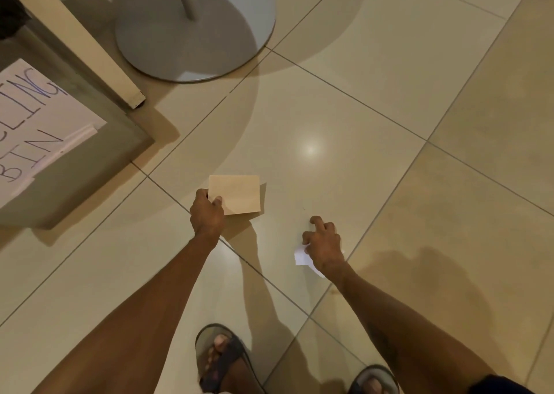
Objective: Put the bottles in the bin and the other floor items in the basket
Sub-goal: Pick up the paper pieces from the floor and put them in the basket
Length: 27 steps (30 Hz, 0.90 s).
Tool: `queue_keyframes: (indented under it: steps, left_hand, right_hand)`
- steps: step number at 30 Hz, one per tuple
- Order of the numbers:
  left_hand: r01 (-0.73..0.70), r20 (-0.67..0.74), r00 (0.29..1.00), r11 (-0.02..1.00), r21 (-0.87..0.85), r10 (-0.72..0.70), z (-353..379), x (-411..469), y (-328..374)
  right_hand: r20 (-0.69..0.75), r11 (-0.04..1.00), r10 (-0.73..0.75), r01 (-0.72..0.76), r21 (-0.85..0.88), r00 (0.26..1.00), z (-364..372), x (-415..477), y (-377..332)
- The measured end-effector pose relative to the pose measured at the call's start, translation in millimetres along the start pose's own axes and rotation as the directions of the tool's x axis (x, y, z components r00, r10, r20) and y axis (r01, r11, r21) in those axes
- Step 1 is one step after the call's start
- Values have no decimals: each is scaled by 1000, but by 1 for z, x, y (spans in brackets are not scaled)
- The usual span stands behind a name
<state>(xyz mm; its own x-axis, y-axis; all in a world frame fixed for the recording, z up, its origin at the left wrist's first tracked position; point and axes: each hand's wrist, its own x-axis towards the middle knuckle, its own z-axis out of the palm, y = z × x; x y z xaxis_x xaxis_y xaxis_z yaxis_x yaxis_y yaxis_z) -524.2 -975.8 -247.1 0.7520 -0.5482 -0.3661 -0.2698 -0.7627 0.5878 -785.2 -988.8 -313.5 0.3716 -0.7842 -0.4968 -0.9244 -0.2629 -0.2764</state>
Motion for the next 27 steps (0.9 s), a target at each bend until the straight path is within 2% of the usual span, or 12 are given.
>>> queue_keyframes:
  steps: [5, 8, 11, 14, 16, 17, 18, 20, 21, 22, 24, 27]
  left_hand:
    - [-6, 4, 1000, 1000, 5, 6, -1, -5, 1]
    - [-8, 9, 1000, 1000, -1, 8, 0, -11, 6]
    - [-9, 26, 1000, 1000, -3, 9, 1, -18, 10]
    - [-4, 38, 999, 1000, -3, 4, 0, -25, 13]
    - [-6, 48, 999, 1000, 2, 6, 0, -29, 15]
    - [-9, 52, 999, 1000, 6, 8, 0, -30, 16]
    - [-11, 56, 998, 1000, 10, 10, 1, -31, 16]
    - [-12, 61, 998, 1000, 19, 11, 2, -31, 14]
    - [-11, 63, 998, 1000, 21, 9, 3, -31, 12]
    - [-10, 64, 998, 1000, 22, 8, 4, -31, 11]
    - [-8, 57, 998, 1000, 18, 7, 6, -30, 9]
    - [-8, 46, 999, 1000, 22, 7, 7, -28, 7]
  right_hand:
    - [11, 993, 20, -21, 113, 1000, -10, 3, 6]
    - [-61, 949, 84, -61, 308, 995, -17, 0, 8]
    - [-100, 858, 228, -151, 491, 969, -21, -6, 13]
    - [-98, 692, 381, -213, 690, 919, -23, -14, 16]
    - [-54, 629, 393, -226, 744, 918, -25, -21, 19]
    - [-34, 665, 343, -217, 715, 939, -25, -24, 22]
    - [-17, 749, 243, -176, 639, 970, -24, -25, 25]
    - [70, 942, -21, -4, 335, 997, -21, -29, 29]
    - [120, 981, -115, 94, 169, 986, -19, -30, 29]
    - [146, 986, -164, 160, 39, 976, -15, -30, 29]
    - [122, 976, -179, 192, -107, 976, -9, -30, 27]
    - [65, 970, -170, 179, -162, 983, -3, -32, 22]
